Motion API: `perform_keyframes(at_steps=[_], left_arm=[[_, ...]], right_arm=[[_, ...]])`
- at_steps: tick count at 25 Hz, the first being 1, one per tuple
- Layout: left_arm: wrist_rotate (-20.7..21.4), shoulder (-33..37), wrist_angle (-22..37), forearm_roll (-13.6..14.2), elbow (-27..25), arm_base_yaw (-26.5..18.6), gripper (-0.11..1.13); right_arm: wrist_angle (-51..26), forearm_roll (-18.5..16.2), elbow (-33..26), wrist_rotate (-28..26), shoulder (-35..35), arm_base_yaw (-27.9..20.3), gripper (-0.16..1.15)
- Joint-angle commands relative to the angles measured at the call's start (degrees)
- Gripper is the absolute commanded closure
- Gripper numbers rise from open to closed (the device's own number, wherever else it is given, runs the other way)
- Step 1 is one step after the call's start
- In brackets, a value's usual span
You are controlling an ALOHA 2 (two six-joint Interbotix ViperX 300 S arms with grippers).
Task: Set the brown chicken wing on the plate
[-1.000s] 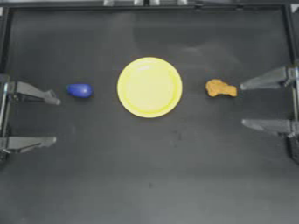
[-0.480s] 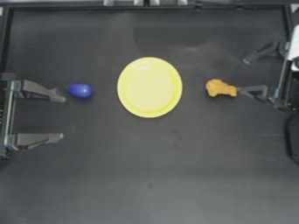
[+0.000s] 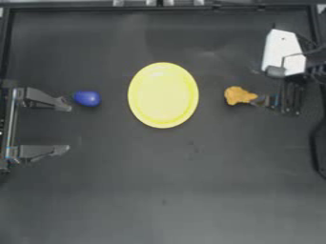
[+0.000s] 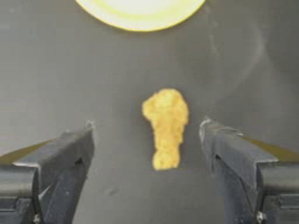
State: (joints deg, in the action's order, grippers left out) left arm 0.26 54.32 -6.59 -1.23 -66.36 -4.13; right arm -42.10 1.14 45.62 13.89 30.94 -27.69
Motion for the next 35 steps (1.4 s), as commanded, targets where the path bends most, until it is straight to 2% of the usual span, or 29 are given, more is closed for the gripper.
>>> perform_keyframes(at_steps=[1,4,8,18,35], left_arm=[[-0.09,-1.05,-0.18,-0.18,1.58,-0.18,-0.01],[-0.09,-1.05,-0.18,-0.26,1.58,-0.18,-0.01],[-0.09,-1.05,-0.18,-0.26,1.58,-0.35,-0.01],[-0.09,-1.05,-0.18,-0.26,1.58,-0.26,-0.01],[-0.18,-1.05,-0.18,-0.35,1.58,-0.44,-0.01]], right_arm=[[0.0,3.69,-1.49,3.96,-2.9,-2.9,-0.02],[0.18,5.8,-1.49,7.12,-5.71,-4.39,-0.02],[1.32,5.8,-1.49,8.44,-10.11,-5.27,-0.02],[5.27,3.52,-1.85,8.44,-18.63,-5.89,-0.02],[10.63,1.58,-1.93,8.53,-27.07,-7.03,-0.02]])
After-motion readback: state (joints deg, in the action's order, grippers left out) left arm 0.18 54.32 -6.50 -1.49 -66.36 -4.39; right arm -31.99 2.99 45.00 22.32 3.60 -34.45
